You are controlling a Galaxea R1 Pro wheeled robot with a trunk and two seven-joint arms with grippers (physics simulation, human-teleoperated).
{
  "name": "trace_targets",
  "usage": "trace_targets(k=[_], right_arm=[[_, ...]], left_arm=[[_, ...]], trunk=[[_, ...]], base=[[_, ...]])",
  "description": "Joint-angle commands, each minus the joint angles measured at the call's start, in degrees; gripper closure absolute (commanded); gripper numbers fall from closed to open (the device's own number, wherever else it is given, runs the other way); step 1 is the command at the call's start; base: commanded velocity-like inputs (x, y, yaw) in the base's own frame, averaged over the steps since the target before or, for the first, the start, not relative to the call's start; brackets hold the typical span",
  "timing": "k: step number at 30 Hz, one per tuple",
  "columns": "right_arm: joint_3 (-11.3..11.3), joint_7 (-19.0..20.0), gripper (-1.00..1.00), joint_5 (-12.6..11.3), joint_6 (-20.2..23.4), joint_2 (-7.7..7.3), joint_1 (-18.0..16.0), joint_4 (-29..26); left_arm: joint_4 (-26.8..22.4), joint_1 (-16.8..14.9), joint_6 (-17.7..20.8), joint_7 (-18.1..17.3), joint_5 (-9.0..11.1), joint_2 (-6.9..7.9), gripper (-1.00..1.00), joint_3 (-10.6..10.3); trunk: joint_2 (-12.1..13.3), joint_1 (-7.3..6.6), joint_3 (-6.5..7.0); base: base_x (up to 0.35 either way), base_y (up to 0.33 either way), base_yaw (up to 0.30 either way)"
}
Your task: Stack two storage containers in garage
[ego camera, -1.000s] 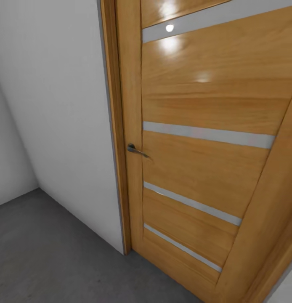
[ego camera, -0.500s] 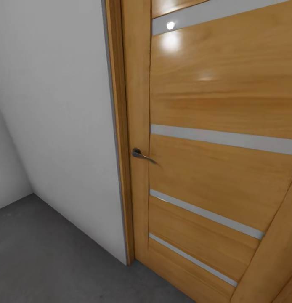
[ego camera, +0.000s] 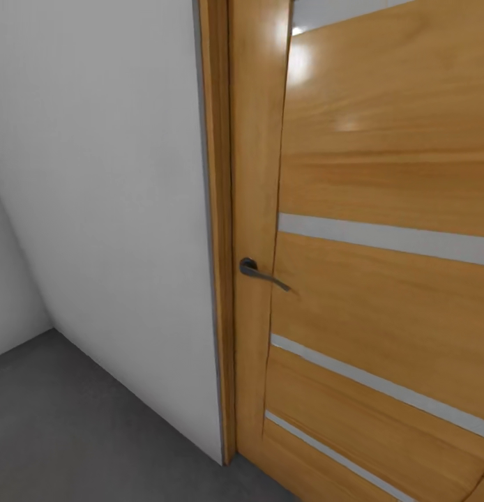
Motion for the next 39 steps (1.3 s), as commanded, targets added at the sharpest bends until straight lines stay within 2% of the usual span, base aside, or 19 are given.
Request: trace_targets(k=[1, 24, 39], right_arm=[[0.17, 0.01, -1.0, -0.21, -0.17, 0.0, -0.01, 0.01], [0.1, 0.01, -1.0, -0.21, -0.16, 0.0, -0.01, 0.01], [0.16, 0.01, -1.0, -0.21, -0.16, 0.0, -0.01, 0.01]], left_arm=[[-0.02, -0.01, -0.04, 0.02, 0.04, 0.0, -1.0, 0.01], [-0.02, -0.01, -0.15, 0.02, 0.01, -0.01, -1.0, 0.0], [-0.1, -0.01, -0.2, 0.02, -0.06, -0.06, -1.0, 0.0]], trunk=[[-0.02, 0.03, -0.04], [-0.02, 0.03, -0.04], [-0.02, 0.03, -0.04]], base=[[0.294, 0.192, -0.022], [0.289, 0.182, -0.226], [0.029, 0.011, -0.242]])
